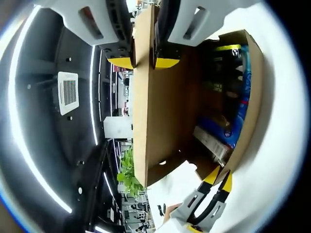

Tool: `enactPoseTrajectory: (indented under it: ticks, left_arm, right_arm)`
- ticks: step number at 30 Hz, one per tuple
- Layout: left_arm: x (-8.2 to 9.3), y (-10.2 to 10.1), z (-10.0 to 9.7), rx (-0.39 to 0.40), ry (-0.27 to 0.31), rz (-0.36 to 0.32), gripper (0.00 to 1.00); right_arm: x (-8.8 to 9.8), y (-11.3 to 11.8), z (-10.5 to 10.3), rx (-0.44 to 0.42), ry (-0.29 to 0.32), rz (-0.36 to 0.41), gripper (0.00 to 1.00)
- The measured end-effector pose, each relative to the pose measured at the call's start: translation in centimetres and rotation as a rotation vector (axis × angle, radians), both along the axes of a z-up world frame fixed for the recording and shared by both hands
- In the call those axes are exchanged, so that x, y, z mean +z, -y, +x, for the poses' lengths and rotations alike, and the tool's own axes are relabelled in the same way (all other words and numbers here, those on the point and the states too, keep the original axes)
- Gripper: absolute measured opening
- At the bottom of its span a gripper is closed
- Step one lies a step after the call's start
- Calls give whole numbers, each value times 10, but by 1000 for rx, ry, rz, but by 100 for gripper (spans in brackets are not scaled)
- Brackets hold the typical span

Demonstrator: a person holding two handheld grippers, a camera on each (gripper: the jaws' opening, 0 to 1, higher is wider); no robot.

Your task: Operate the shoe box by opening the lid, removing the specified soft item, and placing it in the target area until the item is outside and the box remains undamaged.

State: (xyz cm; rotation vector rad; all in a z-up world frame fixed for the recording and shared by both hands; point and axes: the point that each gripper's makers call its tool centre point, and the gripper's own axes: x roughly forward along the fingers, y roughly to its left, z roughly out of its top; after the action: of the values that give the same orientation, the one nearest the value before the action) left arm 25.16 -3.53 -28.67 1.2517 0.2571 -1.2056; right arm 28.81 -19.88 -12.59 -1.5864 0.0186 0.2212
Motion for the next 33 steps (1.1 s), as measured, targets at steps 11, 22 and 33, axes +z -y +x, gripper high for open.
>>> enactPoseTrajectory:
  ticks: [11,22,33]
  left_arm:
    - [-1,1,0,0,0,0,15]
    - [-1,1,0,-1,-2,1,15]
    - [-2,1,-1,1,-2,2,16]
  right_arm:
    - [-1,1,0,-5,-10,8,13]
    - [-1,2,-1,-7,-13,19,12]
    - [-1,2,-1,0,-11,23,12]
